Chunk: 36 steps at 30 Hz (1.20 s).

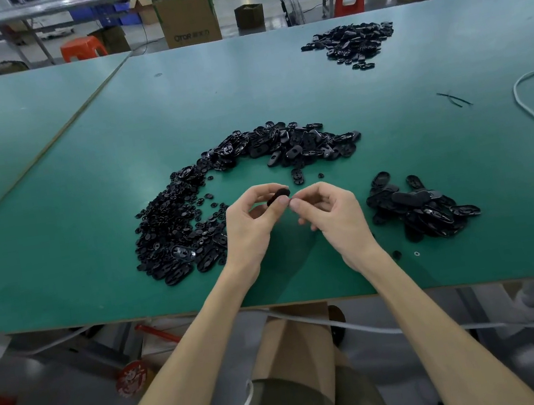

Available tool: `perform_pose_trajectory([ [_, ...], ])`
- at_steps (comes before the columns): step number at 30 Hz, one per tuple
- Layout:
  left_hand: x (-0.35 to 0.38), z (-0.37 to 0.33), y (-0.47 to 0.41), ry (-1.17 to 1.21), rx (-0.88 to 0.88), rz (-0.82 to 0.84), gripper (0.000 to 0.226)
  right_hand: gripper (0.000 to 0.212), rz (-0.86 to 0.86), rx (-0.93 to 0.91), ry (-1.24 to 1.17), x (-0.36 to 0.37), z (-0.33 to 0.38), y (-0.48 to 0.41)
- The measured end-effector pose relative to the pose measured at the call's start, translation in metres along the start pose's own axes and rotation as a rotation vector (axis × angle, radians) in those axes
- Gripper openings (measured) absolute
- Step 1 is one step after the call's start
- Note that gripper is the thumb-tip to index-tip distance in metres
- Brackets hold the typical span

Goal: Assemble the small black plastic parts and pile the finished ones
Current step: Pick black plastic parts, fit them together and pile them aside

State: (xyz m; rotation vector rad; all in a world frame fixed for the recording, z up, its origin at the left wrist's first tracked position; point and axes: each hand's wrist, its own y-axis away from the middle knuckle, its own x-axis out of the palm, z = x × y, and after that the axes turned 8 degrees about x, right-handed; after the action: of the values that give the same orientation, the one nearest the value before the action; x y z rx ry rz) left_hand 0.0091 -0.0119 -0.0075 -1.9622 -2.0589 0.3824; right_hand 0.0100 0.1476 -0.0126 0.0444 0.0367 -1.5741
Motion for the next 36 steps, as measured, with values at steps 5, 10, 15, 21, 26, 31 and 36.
perform_pose_trajectory([
  [5, 0.0006, -0.0009, 0.0012, 0.011, -0.007, 0.054, 0.020, 0.006, -0.045, -0.012, -0.083, -0.0016, 0.0000, -0.0004],
  [10, 0.0021, -0.0007, 0.0014, -0.004, -0.028, 0.076, 0.017, 0.003, -0.027, -0.021, -0.071, -0.0026, -0.0011, -0.0008],
  [15, 0.0014, -0.0030, 0.0025, 0.003, -0.025, 0.102, 0.017, 0.004, -0.046, -0.018, -0.095, -0.0020, -0.0018, -0.0014],
  [21, 0.0029, -0.0047, 0.0027, 0.003, -0.029, 0.116, 0.021, 0.004, -0.062, -0.015, -0.122, -0.0030, -0.0018, -0.0011],
  [26, 0.0027, -0.0049, 0.0031, 0.005, -0.039, 0.107, 0.017, 0.003, -0.064, -0.003, -0.131, -0.0036, -0.0011, -0.0013],
  [31, 0.0027, -0.0034, 0.0029, -0.009, -0.040, 0.106, 0.015, 0.005, -0.059, 0.000, -0.130, -0.0034, -0.0009, -0.0015],
  [36, 0.0028, -0.0013, 0.0016, -0.032, -0.033, 0.100, 0.017, 0.004, -0.063, -0.001, -0.099, -0.0032, -0.0016, -0.0017],
])
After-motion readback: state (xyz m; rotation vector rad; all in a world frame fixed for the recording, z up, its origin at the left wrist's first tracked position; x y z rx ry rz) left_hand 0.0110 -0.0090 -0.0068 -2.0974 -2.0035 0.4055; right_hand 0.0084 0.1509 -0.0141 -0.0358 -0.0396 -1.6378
